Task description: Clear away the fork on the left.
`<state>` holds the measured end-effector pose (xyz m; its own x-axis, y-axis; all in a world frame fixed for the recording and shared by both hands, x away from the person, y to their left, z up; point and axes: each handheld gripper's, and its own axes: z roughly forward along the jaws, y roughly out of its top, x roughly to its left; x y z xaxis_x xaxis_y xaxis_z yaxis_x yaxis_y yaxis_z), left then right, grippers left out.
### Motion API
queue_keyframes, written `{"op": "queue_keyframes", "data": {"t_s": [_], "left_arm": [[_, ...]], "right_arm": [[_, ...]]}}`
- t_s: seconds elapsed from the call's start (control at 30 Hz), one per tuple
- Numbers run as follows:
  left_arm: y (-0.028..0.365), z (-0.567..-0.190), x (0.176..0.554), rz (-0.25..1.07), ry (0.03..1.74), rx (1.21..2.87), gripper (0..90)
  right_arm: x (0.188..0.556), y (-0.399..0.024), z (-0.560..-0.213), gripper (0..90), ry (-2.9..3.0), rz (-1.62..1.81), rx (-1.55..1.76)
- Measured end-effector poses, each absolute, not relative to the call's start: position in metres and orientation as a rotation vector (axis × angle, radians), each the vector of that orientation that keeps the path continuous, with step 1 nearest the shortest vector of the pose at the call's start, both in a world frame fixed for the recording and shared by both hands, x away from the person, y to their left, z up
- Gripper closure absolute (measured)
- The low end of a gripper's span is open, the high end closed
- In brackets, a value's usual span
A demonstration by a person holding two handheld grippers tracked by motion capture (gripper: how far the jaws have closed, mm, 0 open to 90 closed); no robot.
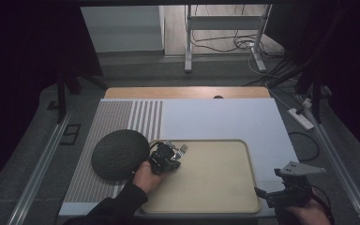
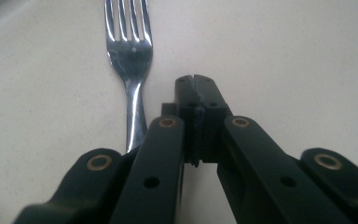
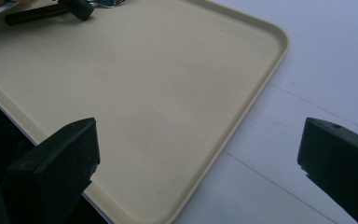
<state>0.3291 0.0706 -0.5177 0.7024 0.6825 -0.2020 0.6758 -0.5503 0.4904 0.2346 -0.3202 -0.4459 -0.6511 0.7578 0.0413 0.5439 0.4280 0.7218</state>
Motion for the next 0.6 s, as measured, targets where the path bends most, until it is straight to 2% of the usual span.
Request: {"op": "queue_keyframes", "data": {"t_s": [0.33, 0.6], "left_arm": [[0.084, -0.517, 0.337, 0.095, 1.118, 2.361, 89.2], [0.106, -0.516, 0.343, 0.079, 1.210, 2.335, 89.2]], "right_arm": [[0.234, -0.320, -0.446, 0.0, 2.395, 1.050, 1.124], [0.234, -0.320, -0.446, 0.0, 2.397, 1.047, 1.122]]}}
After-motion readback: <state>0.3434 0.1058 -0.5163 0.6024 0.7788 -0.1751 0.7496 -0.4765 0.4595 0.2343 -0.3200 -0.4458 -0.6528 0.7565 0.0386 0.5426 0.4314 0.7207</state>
